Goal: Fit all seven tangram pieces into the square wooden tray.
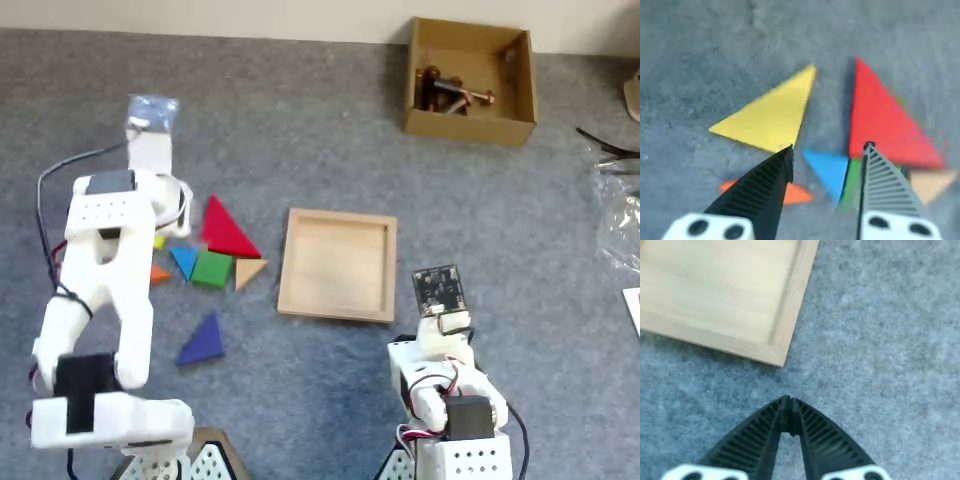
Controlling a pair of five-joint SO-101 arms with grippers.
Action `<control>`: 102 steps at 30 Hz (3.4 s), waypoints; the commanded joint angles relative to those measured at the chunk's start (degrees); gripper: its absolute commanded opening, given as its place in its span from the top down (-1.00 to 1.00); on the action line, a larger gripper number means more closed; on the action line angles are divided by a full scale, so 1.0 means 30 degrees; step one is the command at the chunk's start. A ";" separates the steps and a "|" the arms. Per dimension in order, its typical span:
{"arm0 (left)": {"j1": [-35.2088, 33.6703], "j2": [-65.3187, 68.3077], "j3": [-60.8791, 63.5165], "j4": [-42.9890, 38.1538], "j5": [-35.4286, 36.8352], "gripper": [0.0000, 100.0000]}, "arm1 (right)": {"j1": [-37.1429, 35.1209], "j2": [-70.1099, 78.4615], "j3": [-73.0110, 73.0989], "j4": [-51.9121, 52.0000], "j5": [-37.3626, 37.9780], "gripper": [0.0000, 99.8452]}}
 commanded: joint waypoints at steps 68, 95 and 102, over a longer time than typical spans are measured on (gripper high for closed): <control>-0.2154 1.1795 -1.5839 0.7092 -2.3443 0.43 | -0.0190 -0.0161 0.2242 -0.0337 -0.0147 0.99; -0.2183 1.9883 -2.7150 1.2923 -2.4117 0.44 | -0.0190 -0.0161 0.2242 -0.0337 -0.0147 0.99; -0.2183 2.0615 -2.8205 1.3949 -2.4117 0.58 | -0.0190 -0.0161 0.2242 -0.0337 -0.0147 0.99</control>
